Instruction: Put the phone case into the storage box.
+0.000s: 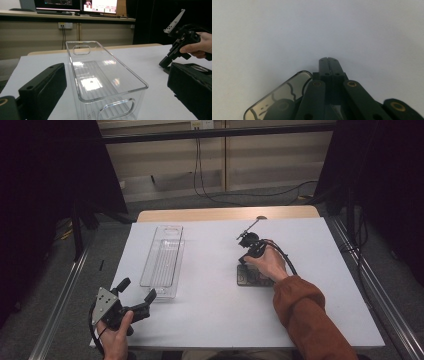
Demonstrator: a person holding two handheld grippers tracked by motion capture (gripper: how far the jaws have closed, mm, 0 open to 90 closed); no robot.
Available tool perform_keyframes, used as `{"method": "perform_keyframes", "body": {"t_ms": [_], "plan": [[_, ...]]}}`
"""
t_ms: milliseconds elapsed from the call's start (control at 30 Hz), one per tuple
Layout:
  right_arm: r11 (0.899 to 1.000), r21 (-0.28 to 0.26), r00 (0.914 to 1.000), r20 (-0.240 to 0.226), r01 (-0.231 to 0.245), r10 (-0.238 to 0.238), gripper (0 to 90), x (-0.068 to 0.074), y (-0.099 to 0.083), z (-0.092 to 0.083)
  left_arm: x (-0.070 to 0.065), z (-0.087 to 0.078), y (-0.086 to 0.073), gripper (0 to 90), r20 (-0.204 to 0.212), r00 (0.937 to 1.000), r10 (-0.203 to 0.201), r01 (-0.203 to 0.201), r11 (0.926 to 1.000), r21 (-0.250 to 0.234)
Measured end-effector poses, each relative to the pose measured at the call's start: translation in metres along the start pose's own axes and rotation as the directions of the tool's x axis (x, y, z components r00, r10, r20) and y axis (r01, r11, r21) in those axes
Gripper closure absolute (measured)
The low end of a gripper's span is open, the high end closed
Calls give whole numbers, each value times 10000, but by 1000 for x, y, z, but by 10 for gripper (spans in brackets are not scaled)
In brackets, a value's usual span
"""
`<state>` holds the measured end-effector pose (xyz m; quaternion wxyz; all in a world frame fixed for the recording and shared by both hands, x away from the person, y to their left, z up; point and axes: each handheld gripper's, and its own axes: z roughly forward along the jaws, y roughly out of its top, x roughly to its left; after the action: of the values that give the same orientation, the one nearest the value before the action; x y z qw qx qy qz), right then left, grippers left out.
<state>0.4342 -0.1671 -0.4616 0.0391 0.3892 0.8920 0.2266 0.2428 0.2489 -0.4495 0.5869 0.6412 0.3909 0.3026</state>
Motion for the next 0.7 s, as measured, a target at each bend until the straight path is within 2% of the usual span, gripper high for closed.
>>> {"method": "perform_keyframes", "body": {"t_ms": [33, 67, 267, 333, 700], "plan": [[10000, -16, 10000, 10, -49, 49, 900, 3, 1, 1, -1, 0, 0, 23, -66, 10000, -34, 34, 10000, 62], [10000, 21, 10000, -22, 93, -93, 900, 7, 1, 1, 0, 1, -1, 24, 43, 10000, -35, 35, 10000, 71], [9998, 67, 9997, -169, 187, -185, 900, 13, 1, 1, 1, 1, -1, 24, 4, 10000, -17, 17, 9999, 130], [9989, 93, 9988, -196, 456, -454, 900, 18, 1, 2, 1, 1, -1, 24, 19, 10000, -30, 30, 9999, 135], [9974, 4, 9966, -400, 720, -719, 900, 31, -5, 0, 0, 1, -1, 24, -6, 10000, -12, 12, 9999, 149]]}}
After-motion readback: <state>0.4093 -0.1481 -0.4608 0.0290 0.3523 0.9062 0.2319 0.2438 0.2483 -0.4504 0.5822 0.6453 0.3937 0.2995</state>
